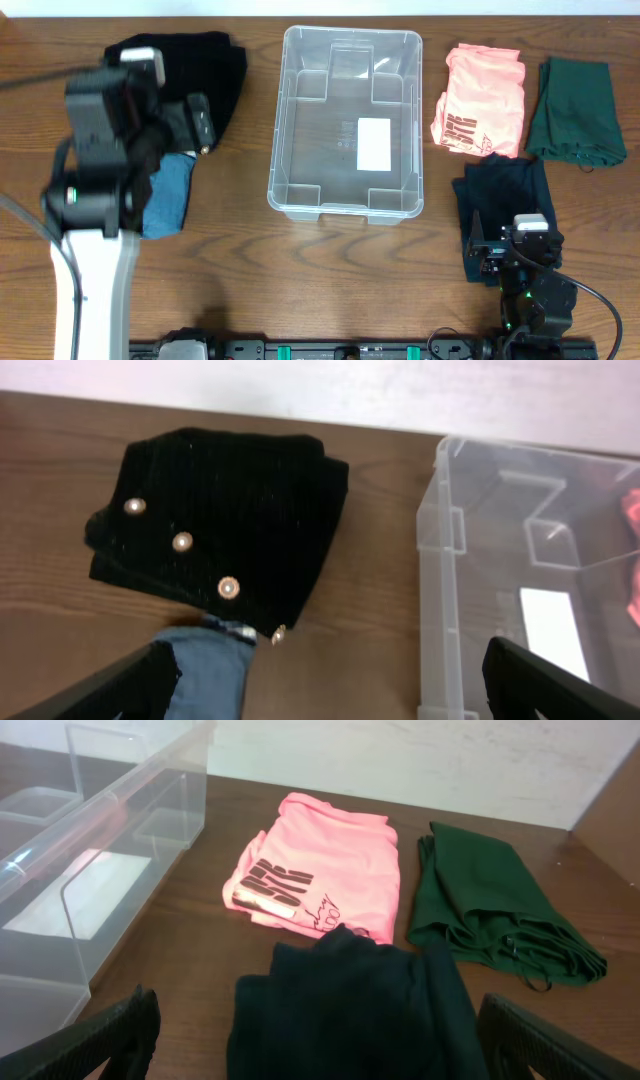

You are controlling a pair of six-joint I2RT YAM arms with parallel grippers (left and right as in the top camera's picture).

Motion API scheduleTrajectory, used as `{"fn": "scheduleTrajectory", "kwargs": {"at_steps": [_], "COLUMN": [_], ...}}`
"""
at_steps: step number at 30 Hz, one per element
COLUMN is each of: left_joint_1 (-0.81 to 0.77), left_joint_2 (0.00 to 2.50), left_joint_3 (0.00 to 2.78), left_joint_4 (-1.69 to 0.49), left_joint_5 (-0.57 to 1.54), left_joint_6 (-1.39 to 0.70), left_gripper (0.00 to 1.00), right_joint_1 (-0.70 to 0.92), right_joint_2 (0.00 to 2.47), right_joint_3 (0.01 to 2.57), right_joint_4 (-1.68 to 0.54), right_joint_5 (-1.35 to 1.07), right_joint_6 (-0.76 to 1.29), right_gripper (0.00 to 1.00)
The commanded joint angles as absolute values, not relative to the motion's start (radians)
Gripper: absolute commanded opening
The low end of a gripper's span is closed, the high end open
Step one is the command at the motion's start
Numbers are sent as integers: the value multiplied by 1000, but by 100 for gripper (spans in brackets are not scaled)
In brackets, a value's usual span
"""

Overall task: Pack container
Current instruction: 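Reach the left gripper to the black velvet garment and grasp it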

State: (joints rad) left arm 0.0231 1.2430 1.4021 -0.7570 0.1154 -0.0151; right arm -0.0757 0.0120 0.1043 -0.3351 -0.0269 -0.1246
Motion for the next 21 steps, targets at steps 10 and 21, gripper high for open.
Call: {"fn": "scheduleTrajectory", "kwargs": {"at_steps": [10,21], "left_joint_1": [22,-52], "left_joint_2": [1474,1745], "left_joint_3": [1444,1444], "left_joint_4": [-766,-699], "left_joint_5": [-224,-343], "left_joint_6": [43,240], "left_gripper": [98,98], "right_joint_1": [-83,-83], "right_joint_2": [7,7], "right_joint_3": [102,102], "right_joint_4": [-337,-337], "right_joint_5": [-27,-27], "right_joint_6": [-136,-136], "right_gripper": [99,99]}}
